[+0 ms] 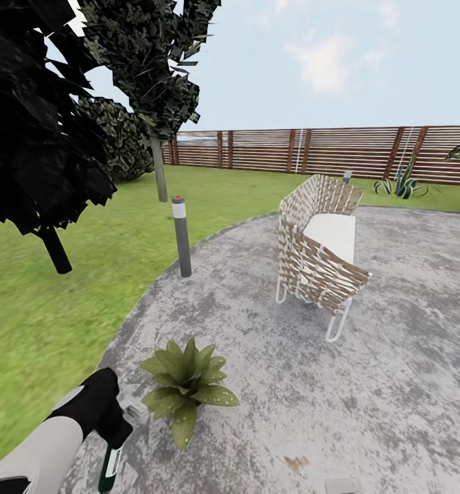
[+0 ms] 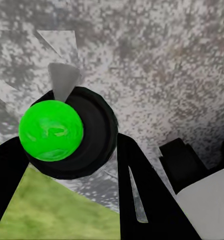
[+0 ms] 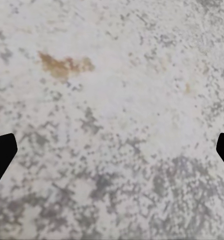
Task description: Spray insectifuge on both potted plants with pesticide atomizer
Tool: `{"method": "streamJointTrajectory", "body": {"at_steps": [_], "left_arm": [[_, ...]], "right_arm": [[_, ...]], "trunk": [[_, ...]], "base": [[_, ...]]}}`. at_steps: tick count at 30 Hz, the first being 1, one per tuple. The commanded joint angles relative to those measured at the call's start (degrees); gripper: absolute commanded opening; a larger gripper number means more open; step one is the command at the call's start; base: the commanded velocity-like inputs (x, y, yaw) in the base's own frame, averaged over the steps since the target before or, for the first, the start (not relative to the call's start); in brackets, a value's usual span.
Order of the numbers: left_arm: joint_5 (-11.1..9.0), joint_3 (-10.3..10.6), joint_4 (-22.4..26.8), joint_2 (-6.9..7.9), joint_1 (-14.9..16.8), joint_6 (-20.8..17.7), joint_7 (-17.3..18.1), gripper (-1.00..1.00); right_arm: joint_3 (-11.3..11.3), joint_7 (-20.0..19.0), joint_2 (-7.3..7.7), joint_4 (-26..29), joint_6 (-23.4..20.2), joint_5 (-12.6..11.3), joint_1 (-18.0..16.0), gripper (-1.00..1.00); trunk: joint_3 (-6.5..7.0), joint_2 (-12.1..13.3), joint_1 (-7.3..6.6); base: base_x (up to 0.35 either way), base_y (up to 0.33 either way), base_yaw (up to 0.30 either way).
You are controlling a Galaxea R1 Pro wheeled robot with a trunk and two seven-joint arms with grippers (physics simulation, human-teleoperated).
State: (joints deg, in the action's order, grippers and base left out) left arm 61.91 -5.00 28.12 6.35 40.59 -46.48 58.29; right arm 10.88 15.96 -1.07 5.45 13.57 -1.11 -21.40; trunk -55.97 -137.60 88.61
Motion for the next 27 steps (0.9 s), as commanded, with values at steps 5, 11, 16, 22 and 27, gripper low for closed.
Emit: {"method": "streamJointTrajectory", "body": {"at_steps": [5, 11, 16, 22, 27], "left_arm": [[0.51, -0.63, -0.06, 0.33, -0.07, 2.83, 0.29, -1.00], [0.45, -0.75, -0.11, 0.22, -0.08, 3.14, -2.08, -1.00], [0.41, -0.74, -0.47, -0.02, -0.08, 3.18, -4.09, -1.00], [0.43, -0.69, -1.44, -0.11, -0.24, 3.23, -4.40, -1.00], [0.32, -0.66, -1.55, -0.19, -0.99, 3.23, -4.41, -1.00]], "right_arm": [[0.29, 0.30, 0.01, -0.03, 0.14, -0.19, -0.04, 1.00], [0.28, 0.26, 0.09, 0.00, 0.15, -3.77, -0.04, 1.00], [0.28, 0.22, 0.10, 0.11, 0.22, -4.71, -0.04, 1.00], [0.55, 0.13, 0.06, 0.06, 0.22, -4.71, -0.04, 1.00], [0.56, 0.10, 0.10, 0.00, 0.20, -4.69, -0.04, 1.00]], "trunk": [[-0.35, -0.42, 0.21], [-1.93, -2.83, 1.53], [-3.27, -4.84, 2.62], [-4.61, -5.69, 3.17], [-4.84, -5.70, 3.19]], "base": [[0.000, 0.000, 0.000], [0.000, 0.000, 0.000], [0.000, 0.000, 0.000], [0.000, 0.000, 0.000], [0.000, 0.000, 0.000]]}}
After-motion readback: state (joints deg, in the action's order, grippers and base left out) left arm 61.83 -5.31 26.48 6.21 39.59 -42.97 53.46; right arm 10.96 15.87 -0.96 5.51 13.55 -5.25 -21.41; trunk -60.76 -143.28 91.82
